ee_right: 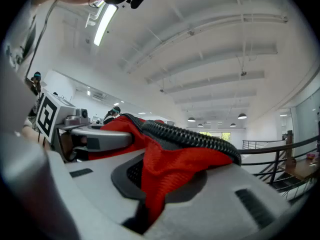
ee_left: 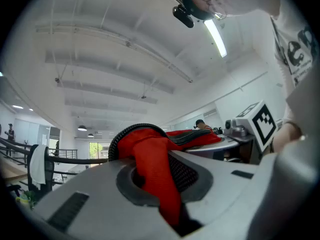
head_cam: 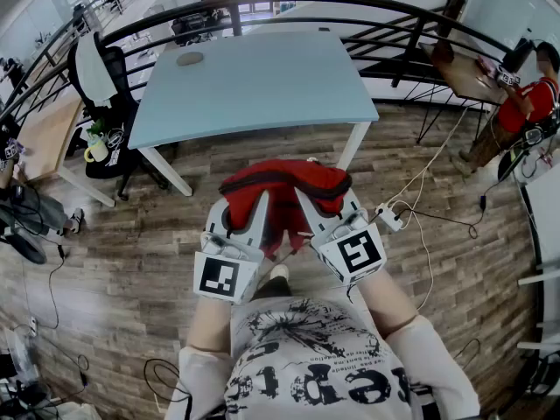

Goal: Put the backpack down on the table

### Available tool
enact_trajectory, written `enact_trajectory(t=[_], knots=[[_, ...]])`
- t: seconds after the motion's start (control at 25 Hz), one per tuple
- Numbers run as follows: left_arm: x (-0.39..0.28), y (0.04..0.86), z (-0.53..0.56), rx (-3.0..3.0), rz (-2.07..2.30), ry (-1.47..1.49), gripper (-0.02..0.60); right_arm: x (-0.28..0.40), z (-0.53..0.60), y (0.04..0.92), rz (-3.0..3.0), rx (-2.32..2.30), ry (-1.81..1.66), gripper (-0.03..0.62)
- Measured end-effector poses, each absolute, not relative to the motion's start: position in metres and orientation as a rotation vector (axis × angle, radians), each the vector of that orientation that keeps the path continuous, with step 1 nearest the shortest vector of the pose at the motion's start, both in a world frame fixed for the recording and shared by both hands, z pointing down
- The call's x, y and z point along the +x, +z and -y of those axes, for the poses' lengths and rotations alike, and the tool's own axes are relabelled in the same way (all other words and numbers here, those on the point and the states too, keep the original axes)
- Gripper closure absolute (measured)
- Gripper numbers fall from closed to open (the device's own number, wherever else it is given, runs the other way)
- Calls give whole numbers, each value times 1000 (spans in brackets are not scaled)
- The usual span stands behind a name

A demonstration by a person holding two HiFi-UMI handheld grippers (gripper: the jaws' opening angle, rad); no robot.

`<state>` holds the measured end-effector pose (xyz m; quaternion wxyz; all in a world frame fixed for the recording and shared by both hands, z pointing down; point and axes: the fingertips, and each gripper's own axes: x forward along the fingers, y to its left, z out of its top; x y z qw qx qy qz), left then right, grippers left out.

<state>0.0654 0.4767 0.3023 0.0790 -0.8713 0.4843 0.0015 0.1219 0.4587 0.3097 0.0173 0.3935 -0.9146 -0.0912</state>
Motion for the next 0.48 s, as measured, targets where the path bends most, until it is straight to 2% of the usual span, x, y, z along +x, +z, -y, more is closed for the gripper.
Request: enact_trajectory(t=[0.48], knots=[[52, 323, -443, -2636, -1471, -24, 543, 107, -424, 333, 2825, 1208, -192, 569]])
